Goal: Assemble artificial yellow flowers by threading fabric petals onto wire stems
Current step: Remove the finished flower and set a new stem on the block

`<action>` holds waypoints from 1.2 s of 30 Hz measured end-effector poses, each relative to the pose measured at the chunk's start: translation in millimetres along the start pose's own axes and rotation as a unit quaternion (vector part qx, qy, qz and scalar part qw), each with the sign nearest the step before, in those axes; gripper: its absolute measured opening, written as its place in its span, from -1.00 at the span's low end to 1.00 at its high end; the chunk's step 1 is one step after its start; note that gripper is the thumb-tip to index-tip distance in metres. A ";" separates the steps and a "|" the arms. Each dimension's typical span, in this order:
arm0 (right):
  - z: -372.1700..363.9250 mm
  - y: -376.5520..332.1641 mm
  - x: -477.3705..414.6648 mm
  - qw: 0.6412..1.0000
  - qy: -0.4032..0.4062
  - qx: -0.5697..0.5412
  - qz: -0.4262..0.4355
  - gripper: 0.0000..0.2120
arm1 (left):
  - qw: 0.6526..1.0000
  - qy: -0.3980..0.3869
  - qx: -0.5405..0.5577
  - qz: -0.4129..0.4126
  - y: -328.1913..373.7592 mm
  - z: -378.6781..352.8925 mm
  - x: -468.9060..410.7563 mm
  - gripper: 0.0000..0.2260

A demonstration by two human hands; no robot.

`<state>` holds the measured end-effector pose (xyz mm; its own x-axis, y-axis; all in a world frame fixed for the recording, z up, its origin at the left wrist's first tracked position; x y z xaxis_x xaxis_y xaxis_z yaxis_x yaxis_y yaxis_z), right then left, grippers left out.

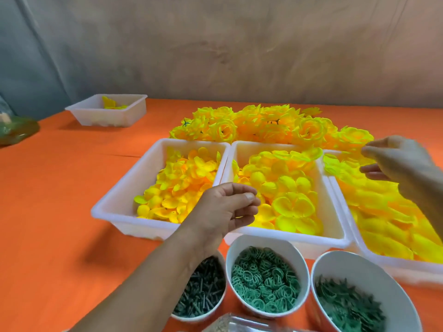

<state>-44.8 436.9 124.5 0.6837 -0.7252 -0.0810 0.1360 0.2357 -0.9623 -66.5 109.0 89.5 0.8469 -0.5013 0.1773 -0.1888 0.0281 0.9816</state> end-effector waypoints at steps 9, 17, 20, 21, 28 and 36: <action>10.0 14.7 129.7 0.995 -0.088 0.015 0.037 -0.91 | 0.996 0.071 -0.033 -0.042 4.0 57.3 45.1 -0.87; -14.0 -3.3 190.4 0.980 -0.164 0.006 0.111 -0.87 | 0.878 0.016 -0.475 -0.059 -28.6 79.5 72.3 -0.86; -27.8 -5.0 210.0 0.973 -0.193 0.005 0.128 -0.85 | 0.776 0.015 -0.627 -0.070 -37.8 71.4 74.3 -0.84; -31.4 -4.5 215.9 0.971 -0.200 0.005 0.132 -0.85 | 0.754 0.018 -0.652 -0.072 -40.0 69.6 74.5 -0.81; -42.9 2.9 242.0 0.964 -0.228 0.013 0.137 -0.90 | 0.708 0.017 -0.704 -0.059 -43.0 63.4 71.3 -0.70; -51.0 18.9 249.3 0.961 -0.244 -0.012 0.130 -0.86 | 0.700 0.020 -0.711 -0.072 -43.8 61.3 71.2 -0.80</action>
<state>91.7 227.5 72.9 0.9478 -0.2526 -0.1946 -0.0985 0.3484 -0.9321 -28.3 19.1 54.9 0.8256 -0.5626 0.0432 0.5598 0.8262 0.0635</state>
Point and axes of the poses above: each hand's wrist, its own x-axis away from the middle knuckle, its own z-axis out of the back of the hand, y = z × x, the point moved 1 cm from there along -x, towards the middle knuckle, and after that the axes turned 11 degrees about -x, right-handed, at the moved point
